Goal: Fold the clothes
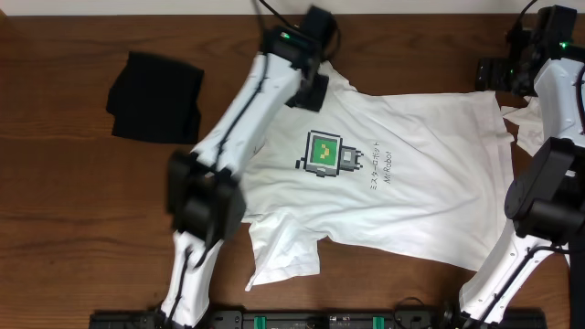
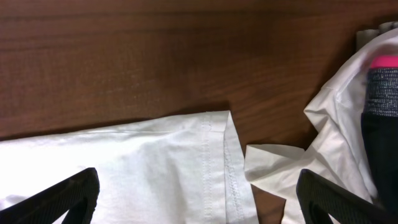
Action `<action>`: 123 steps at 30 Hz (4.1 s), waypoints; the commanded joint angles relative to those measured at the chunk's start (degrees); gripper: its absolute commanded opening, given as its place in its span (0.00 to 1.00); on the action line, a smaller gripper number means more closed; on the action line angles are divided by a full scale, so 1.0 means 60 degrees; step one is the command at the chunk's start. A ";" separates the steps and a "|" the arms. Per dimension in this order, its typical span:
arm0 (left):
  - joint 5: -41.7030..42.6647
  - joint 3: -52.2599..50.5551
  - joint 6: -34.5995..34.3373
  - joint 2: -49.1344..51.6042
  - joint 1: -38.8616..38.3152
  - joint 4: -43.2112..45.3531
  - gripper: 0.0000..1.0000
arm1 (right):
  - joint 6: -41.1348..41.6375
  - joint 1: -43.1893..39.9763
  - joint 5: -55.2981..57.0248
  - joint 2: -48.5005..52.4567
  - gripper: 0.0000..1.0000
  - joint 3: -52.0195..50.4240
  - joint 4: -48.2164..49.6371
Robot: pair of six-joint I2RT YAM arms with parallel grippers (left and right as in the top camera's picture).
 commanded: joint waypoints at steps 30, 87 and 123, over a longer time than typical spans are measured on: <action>-0.1767 -0.3242 -0.4645 -0.7916 -0.1311 -0.4608 0.44 | 0.0000 -0.0044 -0.0004 -0.0098 0.99 0.0113 -0.0011; -0.2532 -0.6448 -0.5541 -0.9264 -0.0321 -0.2783 0.98 | -0.2812 0.7643 0.3486 0.1861 0.75 0.0106 0.5038; -0.2532 -0.6448 -0.5541 -0.9264 -0.0321 -0.2783 0.98 | -0.1993 0.6845 0.1067 0.2601 0.52 0.0040 0.5031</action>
